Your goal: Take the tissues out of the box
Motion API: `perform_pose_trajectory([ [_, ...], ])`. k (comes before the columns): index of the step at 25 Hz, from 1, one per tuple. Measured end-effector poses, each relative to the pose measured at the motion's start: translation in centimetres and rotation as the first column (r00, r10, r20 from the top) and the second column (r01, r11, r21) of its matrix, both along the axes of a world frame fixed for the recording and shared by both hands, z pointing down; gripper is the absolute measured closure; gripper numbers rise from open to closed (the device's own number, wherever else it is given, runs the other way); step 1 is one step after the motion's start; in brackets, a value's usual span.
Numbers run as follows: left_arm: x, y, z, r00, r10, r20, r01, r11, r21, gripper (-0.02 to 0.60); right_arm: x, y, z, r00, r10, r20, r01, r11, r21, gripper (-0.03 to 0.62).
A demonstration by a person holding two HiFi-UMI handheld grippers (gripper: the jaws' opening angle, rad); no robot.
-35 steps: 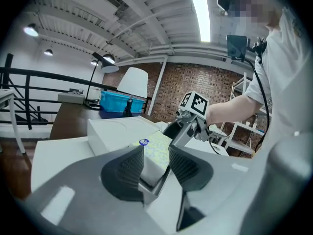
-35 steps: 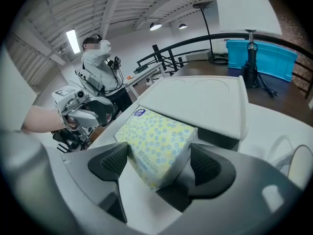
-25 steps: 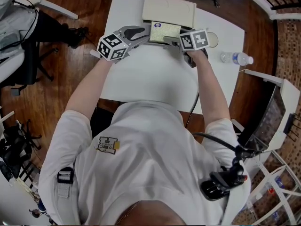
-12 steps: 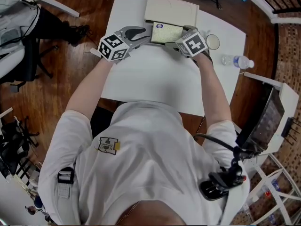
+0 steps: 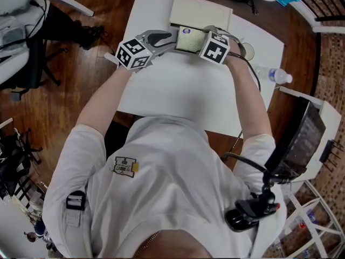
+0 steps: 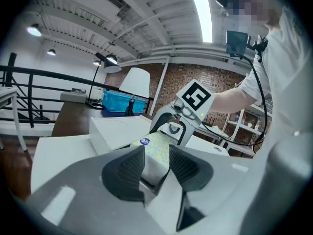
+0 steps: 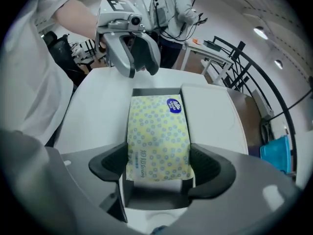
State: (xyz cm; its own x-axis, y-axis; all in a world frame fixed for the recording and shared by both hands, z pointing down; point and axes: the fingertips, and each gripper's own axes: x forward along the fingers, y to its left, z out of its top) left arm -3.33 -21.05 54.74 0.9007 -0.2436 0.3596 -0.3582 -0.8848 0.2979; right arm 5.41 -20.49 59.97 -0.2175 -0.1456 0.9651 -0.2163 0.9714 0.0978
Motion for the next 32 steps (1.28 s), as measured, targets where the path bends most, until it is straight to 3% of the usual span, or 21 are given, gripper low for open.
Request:
perform_pose_trajectory([
  [7,0.1,0.0,0.4,1.0,0.008,0.009,-0.008,1.0,-0.002,0.426,-0.2,-0.2,0.3,0.998,-0.068,0.006,0.068,0.997,-0.028,0.241],
  [19,0.5,-0.1,-0.2,0.999,0.036,0.004,-0.036,0.999,0.04,0.426,2.2,-0.2,-1.7,0.999,0.02,0.037,-0.022,0.998,0.061,0.253],
  [25,-0.1,4.4,-3.4,0.996,0.089,-0.005,-0.088,0.992,0.095,0.426,1.8,4.3,-7.2,0.999,0.021,0.039,-0.026,0.99,0.14,0.252],
  [32,-0.4,8.7,-3.8,0.989,0.15,-0.007,-0.148,0.983,0.109,0.426,1.7,10.9,-7.6,1.0,0.018,0.022,-0.02,0.993,0.117,0.252],
])
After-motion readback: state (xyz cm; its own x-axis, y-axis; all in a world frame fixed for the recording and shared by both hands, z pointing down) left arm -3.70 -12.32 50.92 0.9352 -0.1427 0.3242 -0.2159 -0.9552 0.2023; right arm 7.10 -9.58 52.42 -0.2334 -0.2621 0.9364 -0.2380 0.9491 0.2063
